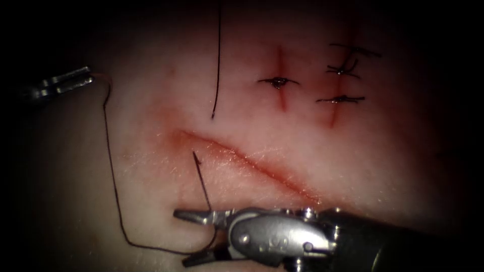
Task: Wound Closure
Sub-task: Using the right grasper, pull the suture through the wound until a short tail remains.
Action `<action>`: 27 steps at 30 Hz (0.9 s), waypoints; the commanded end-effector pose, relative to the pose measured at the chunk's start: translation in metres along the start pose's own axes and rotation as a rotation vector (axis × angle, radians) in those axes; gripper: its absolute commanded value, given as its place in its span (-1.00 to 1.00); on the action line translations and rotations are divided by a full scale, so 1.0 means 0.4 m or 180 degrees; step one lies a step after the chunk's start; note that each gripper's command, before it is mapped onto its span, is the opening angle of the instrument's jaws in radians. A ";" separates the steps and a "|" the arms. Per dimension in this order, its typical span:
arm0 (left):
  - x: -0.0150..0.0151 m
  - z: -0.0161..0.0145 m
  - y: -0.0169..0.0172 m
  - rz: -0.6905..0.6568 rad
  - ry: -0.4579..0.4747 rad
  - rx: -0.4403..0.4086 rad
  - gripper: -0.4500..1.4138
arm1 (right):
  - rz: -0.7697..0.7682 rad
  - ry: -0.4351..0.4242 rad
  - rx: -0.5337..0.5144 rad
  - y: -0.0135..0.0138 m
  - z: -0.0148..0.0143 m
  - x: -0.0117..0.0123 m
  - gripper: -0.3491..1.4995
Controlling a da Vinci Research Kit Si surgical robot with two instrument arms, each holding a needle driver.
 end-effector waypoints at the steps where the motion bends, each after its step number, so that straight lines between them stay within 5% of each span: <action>1: -0.0011 0.0012 0.0009 -0.0001 0.0003 -0.0003 -1.00 | -0.0010 0.0008 -0.0012 0.0037 0.0022 -0.0019 0.98; 8: -0.0020 -0.0005 -0.0006 -0.0007 0.0007 -0.0027 -1.00 | -0.0034 0.0143 -0.0012 0.0034 -0.0044 -0.0047 0.98; 15: -0.0034 -0.0064 -0.0047 -0.0011 -0.0057 0.0034 -1.00 | 0.0135 0.0432 0.0029 -0.0169 -0.0270 0.0050 0.98; 19: -0.0037 -0.0077 -0.0054 0.0010 -0.0099 0.0059 -1.00 | 0.0201 0.0531 0.0058 -0.0228 -0.0373 0.0094 0.98; 23: -0.0040 -0.0080 -0.0054 -0.0004 -0.0096 0.0060 -1.00 | 0.0308 0.0405 -0.0092 -0.0167 -0.0429 0.0097 0.98; 27: -0.0045 -0.0083 -0.0055 -0.0002 -0.0089 0.0054 -1.00 | 0.0372 0.0289 -0.0270 -0.0056 -0.0376 0.0034 0.96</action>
